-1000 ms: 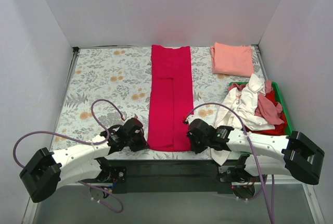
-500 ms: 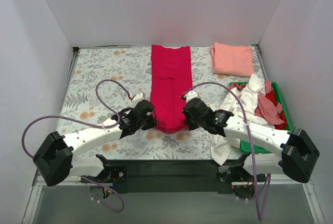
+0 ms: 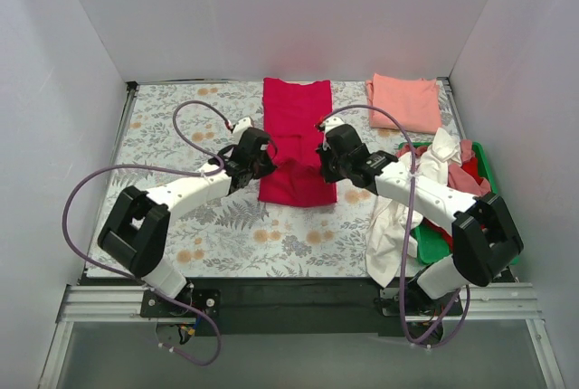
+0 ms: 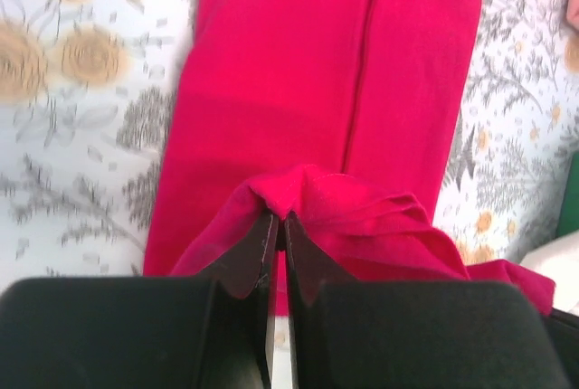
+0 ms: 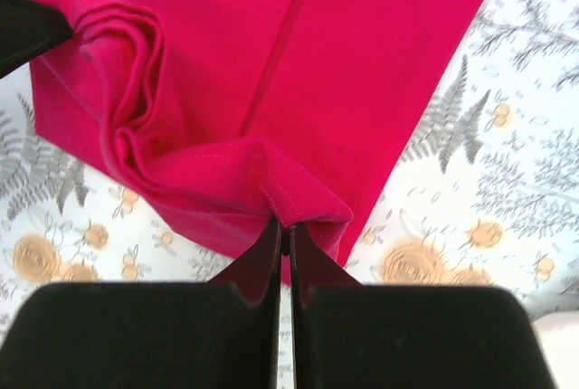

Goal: Fold and stack the t-shirts
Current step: Fold the tshirt

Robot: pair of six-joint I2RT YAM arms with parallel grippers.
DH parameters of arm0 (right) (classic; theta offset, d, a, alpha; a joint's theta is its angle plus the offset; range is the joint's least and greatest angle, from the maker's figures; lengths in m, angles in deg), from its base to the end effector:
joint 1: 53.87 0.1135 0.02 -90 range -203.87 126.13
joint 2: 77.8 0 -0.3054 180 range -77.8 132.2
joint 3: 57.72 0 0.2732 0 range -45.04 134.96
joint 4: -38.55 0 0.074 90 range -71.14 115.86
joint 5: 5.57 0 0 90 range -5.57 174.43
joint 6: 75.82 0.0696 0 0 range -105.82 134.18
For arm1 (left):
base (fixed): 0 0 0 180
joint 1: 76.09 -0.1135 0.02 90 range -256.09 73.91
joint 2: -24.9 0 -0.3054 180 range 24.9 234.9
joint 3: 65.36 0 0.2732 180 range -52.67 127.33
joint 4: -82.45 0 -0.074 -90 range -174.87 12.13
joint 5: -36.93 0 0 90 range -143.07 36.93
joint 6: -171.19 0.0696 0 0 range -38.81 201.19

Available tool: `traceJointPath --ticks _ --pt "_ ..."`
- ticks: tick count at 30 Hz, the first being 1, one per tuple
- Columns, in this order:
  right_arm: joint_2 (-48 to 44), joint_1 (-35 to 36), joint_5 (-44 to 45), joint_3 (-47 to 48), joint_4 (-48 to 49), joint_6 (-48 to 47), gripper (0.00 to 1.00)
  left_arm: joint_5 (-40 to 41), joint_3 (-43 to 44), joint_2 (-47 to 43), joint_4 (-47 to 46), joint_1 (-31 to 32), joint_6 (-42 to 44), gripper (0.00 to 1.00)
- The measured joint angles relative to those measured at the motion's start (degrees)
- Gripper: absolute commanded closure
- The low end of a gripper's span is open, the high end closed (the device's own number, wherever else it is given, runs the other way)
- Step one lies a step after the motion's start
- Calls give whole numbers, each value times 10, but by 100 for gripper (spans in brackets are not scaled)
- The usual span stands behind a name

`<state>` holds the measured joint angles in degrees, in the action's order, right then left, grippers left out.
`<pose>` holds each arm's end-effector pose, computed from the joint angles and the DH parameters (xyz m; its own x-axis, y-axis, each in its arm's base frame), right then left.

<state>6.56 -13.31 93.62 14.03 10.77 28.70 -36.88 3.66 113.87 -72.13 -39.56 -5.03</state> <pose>0.2847 0.2291 0.2653 -0.6143 -0.2000 -0.7633 -0.4085 0.9082 0.0908 0.3091 -0.2048 0.2254 -0.4510 -0.8584 -0.2443 -0.5433 0.4812 -0.6879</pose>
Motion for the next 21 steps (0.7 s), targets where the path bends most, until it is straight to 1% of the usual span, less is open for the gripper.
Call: traceJointPath --ticks 7,21 --pt "70 -54 -34 68 5 -26 99 -42 74 92 -30 -44 52 100" --pt "200 -123 -95 184 7 -59 99 -88 183 201 -38 -87 98 100"
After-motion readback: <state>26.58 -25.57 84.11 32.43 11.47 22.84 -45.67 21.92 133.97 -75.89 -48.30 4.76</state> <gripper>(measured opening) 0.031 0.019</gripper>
